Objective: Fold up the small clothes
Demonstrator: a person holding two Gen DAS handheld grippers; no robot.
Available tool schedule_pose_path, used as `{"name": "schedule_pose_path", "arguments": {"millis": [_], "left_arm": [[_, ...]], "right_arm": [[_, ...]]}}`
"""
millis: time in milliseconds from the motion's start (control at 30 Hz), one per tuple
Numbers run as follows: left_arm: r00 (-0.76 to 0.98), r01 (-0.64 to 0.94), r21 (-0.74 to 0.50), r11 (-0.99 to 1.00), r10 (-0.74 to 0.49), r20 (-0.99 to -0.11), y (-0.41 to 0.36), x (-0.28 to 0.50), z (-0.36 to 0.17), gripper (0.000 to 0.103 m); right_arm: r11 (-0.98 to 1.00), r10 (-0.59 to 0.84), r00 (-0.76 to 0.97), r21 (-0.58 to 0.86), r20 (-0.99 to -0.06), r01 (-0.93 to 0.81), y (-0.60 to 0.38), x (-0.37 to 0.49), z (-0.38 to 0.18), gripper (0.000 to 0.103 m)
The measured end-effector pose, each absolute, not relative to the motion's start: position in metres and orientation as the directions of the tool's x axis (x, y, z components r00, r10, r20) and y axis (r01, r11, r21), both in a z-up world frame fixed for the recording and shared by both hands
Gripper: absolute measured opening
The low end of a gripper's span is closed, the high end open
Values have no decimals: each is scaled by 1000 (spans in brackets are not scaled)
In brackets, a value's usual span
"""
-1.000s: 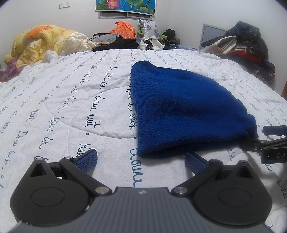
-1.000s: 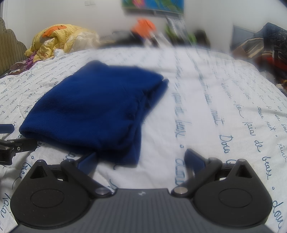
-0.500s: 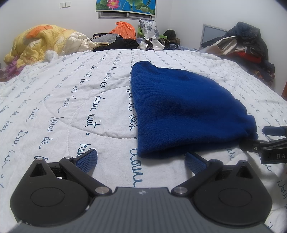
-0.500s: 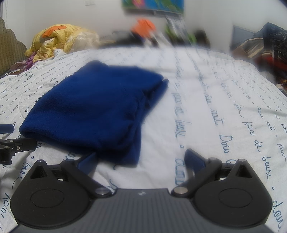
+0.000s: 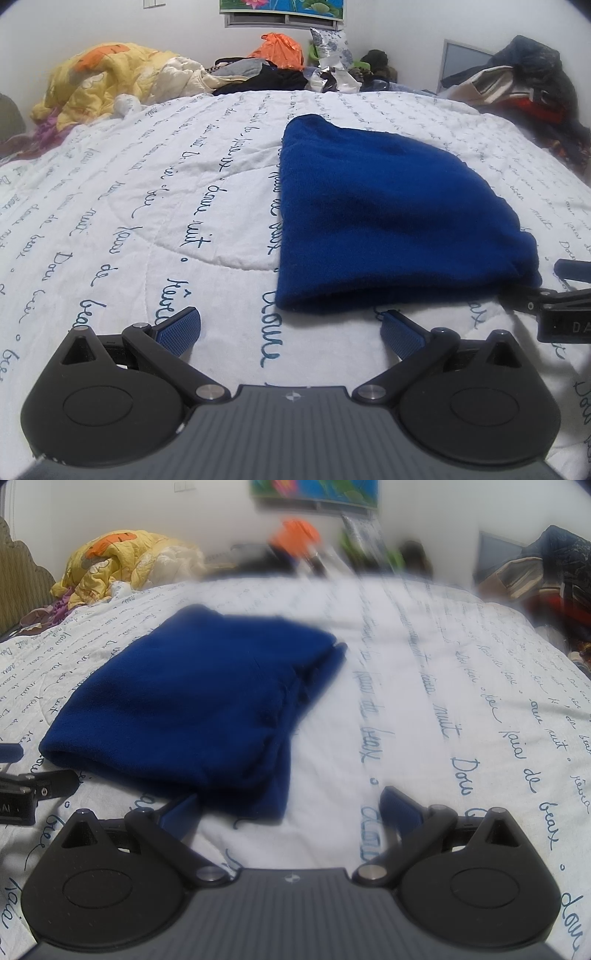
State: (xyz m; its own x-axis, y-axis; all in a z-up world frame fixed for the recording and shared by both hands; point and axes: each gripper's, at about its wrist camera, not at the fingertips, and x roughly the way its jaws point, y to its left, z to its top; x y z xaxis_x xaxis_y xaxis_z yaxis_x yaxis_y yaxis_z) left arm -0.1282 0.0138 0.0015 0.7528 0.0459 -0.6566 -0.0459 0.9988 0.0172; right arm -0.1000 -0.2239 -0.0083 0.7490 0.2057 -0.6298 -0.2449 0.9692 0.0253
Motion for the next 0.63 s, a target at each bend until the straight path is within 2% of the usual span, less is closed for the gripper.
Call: {"name": "schedule_pose_path", "arguments": {"millis": [433, 633], "left_arm": [[760, -38, 9, 999, 35, -649, 15, -130, 1, 103], [761, -70, 21, 997, 67, -645, 18, -133, 1, 103]], "right_arm": [[974, 189, 752, 26, -631, -223, -225, -99, -8, 103], [974, 189, 752, 26, -632, -223, -225, -100, -8, 103]]}}
